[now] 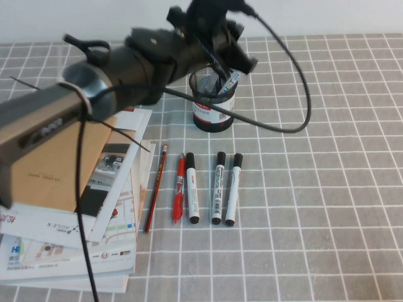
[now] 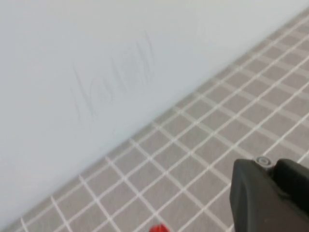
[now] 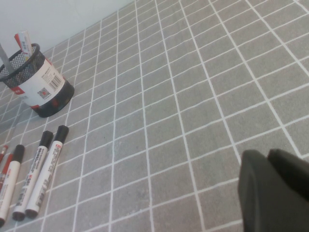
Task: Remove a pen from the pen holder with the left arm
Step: 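Take a marker out of the pen holder and lay it on the table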
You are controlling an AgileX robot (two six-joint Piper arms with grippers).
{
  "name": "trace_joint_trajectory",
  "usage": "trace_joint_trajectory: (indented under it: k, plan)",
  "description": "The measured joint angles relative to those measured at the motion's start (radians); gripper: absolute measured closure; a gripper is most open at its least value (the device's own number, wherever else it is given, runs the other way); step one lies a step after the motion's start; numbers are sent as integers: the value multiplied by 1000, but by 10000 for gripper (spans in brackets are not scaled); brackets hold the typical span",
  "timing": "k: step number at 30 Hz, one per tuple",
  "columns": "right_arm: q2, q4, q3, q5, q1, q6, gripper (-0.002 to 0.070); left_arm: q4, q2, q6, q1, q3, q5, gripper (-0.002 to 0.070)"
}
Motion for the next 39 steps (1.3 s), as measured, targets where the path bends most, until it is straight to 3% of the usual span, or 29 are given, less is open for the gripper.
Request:
trace_joint_trajectory:
  k: [8,14,17,24,29,33,39]
  plan:
    - [0,0,0,0,0,0,689,-10,-123,-24,0,-5,83,641]
    - [0,0,0,0,0,0,689,80,-223,-222,0,-7,218,641]
    - [0,0,0,0,0,0,689,296,-269,-442,0,-7,321,641]
    - [0,0,0,0,0,0,688,1064,-292,-1051,-12,-28,600,641]
    - [0,0,0,0,0,0,689,1510,-292,-1332,-78,-28,765,641]
    - [0,0,0,0,0,0,689,1588,-292,-1428,-136,-40,894,641]
    - [0,0,0,0,0,0,689,1444,-244,-1451,-181,-107,1132,641]
